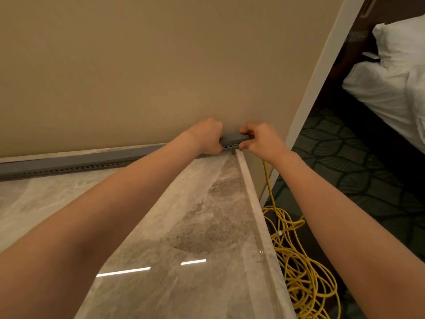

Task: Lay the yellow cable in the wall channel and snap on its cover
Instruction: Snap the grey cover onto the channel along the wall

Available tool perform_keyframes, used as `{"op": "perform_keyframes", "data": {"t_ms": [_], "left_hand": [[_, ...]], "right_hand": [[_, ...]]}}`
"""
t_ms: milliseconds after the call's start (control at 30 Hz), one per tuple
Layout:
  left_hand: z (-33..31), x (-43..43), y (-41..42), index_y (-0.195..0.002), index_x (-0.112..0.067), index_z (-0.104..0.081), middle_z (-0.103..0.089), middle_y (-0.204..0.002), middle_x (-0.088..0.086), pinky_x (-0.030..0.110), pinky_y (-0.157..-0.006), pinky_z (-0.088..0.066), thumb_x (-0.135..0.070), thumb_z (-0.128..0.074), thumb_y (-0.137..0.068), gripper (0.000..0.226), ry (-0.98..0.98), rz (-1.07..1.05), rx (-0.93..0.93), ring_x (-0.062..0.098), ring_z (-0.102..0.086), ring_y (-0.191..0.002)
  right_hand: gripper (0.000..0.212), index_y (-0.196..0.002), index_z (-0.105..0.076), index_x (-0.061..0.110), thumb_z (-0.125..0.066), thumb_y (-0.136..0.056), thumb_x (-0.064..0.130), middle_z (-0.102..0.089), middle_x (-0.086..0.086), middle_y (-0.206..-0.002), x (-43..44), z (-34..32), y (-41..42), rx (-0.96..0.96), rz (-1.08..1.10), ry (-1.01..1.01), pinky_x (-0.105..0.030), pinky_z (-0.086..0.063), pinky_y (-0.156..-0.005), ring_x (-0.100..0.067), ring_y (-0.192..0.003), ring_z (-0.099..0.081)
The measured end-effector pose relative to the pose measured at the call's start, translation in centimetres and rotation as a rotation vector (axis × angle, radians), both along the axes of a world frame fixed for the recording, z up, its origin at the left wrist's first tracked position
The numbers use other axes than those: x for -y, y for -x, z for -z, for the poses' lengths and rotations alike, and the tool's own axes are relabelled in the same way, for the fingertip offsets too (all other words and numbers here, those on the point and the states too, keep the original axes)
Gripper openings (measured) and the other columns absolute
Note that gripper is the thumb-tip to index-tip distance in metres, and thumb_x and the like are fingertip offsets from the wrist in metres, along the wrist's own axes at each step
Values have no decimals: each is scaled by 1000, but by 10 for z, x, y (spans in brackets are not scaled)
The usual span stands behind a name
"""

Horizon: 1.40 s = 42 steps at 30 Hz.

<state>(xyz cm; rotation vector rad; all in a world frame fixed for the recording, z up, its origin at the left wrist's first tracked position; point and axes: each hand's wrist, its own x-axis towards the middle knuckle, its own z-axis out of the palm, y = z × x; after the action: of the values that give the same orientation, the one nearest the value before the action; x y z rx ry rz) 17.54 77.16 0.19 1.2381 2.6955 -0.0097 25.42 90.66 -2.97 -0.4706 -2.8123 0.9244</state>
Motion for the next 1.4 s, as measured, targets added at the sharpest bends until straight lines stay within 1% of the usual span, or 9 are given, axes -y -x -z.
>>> {"op": "perform_keyframes", "data": {"t_ms": [133,267,400,500,667,833,1133,1267,1400], "left_hand": [[6,1,-3,-109,0,-65,-63,-113,23,36,-78,-47,-19,-53,-89,30,8,-4,-101,39,-60,-105],[11,4,-8,-111,0,-64,-63,-114,23,38,-82,-49,-19,-53,-90,30,7,-26,-136,39,-60,-106],[16,9,-11,-117,-2,-58,-60,-117,22,39,-83,-47,-17,-51,-93,29,-20,-20,-113,37,-59,-107],[17,12,-14,-125,-2,-51,-58,-122,22,39,-85,-46,-19,-46,-97,32,-4,-12,-110,35,-58,-111],[6,9,-15,-120,0,-57,-58,-123,24,38,-89,-46,-20,-43,-100,31,28,-18,-42,37,-57,-114],[7,11,-15,-129,-5,-49,-61,-120,22,39,-84,-45,-14,-41,-99,32,30,57,-125,37,-58,-109],[12,13,-8,-141,-16,-42,-61,-124,19,39,-87,-46,-17,-38,-100,41,35,60,-152,35,-57,-113],[19,15,-5,-138,-18,-47,-63,-120,20,39,-85,-46,-14,-38,-99,40,19,69,-137,36,-59,-109],[21,17,-2,-136,-19,-48,-65,-117,18,38,-82,-46,-14,-39,-99,39,13,100,-173,35,-60,-107]], "right_hand": [[43,-133,-50,7,-57,-91,9,-58,-22,-127,13,9,-9,9,4,-108,-41,-46,-98,-36,-118,-55],[48,-146,-28,7,-40,-99,11,-33,-15,-153,24,21,-14,35,-23,-289,-40,-37,-106,-32,-136,-38],[47,-146,-27,7,-34,-101,13,-32,-17,-152,26,24,-16,39,13,-353,-39,-26,-113,-32,-142,-26],[46,-147,-31,13,-33,-102,22,-18,-19,-157,24,16,-17,71,28,-212,-43,-23,-119,-35,-144,-22],[41,-137,-48,10,-46,-98,23,-51,-13,-142,16,2,-18,-14,90,160,-32,-35,-108,-26,-133,-46],[36,-121,-64,6,-64,-87,19,-67,-17,-121,16,4,-9,-122,255,342,-36,-45,-103,-27,-116,-61],[30,-115,-67,8,-62,-88,20,-69,-15,-115,14,7,6,-60,268,151,-33,-47,-95,-29,-111,-62],[28,-114,-68,6,-55,-94,20,-69,-19,-113,21,10,0,-69,218,104,-35,-47,-89,-34,-109,-61],[29,-119,-66,9,-52,-95,19,-68,-18,-119,23,10,-7,-91,182,35,-35,-44,-95,-33,-115,-59]]}}
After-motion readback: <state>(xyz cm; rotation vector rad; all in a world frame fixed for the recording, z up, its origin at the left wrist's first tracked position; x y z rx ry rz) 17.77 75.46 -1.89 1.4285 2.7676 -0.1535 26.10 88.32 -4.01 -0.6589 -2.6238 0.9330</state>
